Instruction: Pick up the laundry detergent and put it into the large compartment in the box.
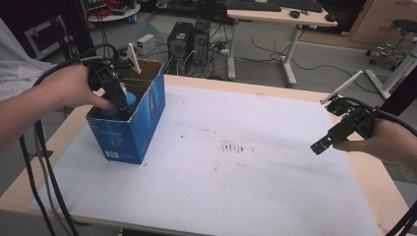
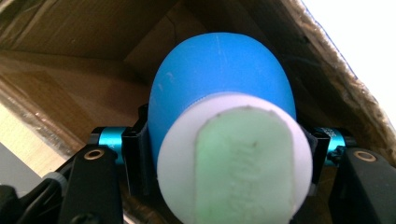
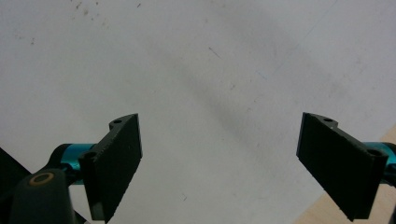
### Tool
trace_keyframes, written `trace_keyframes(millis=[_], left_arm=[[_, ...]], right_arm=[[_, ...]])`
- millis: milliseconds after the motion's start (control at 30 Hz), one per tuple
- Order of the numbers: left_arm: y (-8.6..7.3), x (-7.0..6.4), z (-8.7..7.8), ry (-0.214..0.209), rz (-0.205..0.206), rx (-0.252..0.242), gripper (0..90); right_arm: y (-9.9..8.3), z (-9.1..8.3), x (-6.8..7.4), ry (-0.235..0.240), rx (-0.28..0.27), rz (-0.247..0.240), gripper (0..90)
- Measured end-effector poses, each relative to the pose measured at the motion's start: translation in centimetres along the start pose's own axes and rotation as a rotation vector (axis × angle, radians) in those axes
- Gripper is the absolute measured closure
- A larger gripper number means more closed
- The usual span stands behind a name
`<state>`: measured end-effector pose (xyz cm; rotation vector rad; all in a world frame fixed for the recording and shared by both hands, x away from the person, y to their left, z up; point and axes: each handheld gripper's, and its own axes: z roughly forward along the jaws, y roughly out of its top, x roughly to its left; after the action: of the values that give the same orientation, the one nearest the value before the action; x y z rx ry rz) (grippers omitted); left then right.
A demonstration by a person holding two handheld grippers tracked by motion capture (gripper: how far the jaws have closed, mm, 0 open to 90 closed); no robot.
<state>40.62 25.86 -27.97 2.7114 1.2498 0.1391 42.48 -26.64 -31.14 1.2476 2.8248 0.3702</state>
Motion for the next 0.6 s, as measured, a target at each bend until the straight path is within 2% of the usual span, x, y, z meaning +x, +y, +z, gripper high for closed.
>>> trace_keyframes(millis=[600], left_arm=[[0.20, 0.10, 0.16, -0.002, -0.012, 0.007, 37.5]], right_arm=[[-0.14, 0.08, -0.12, 0.005, -0.007, 0.001, 13.4]])
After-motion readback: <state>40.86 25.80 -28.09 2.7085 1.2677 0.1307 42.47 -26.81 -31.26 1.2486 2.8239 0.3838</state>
